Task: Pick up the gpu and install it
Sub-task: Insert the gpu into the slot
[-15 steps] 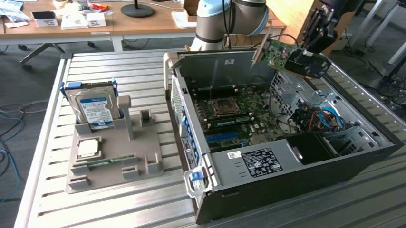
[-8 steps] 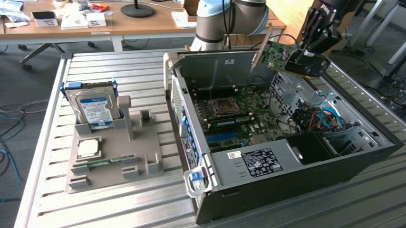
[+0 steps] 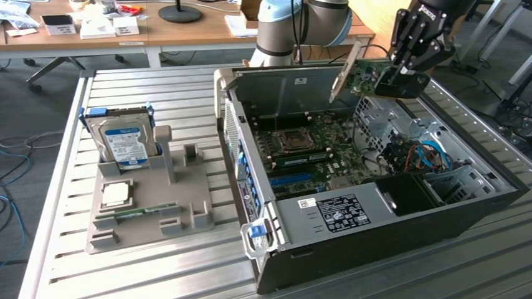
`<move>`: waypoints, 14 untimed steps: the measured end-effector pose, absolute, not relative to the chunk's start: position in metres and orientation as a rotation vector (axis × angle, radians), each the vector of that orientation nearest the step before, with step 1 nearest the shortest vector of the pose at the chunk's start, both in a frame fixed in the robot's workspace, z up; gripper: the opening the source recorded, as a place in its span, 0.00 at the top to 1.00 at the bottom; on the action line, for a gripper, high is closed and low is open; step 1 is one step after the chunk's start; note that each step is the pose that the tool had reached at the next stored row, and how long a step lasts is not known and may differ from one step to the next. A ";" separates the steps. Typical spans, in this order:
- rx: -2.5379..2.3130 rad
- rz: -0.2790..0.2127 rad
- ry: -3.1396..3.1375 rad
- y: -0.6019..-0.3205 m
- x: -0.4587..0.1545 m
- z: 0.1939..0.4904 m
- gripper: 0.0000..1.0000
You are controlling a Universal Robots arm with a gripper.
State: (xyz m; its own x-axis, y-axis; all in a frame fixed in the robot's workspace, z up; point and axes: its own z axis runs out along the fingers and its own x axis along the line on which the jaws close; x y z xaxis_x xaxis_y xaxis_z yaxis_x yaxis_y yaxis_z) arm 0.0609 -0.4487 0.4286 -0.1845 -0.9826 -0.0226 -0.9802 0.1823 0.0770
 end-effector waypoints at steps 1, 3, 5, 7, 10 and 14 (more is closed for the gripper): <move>2.005 -0.114 -2.373 -0.449 0.061 0.429 0.73; 2.041 -0.113 -2.341 -0.449 0.061 0.429 0.73; 2.076 -0.113 -2.309 -0.449 0.061 0.429 0.73; 2.098 -0.112 -2.288 -0.449 0.061 0.429 0.73; 2.099 -0.112 -2.286 -0.449 0.061 0.429 0.73; 2.099 -0.112 -2.286 -0.449 0.061 0.429 0.73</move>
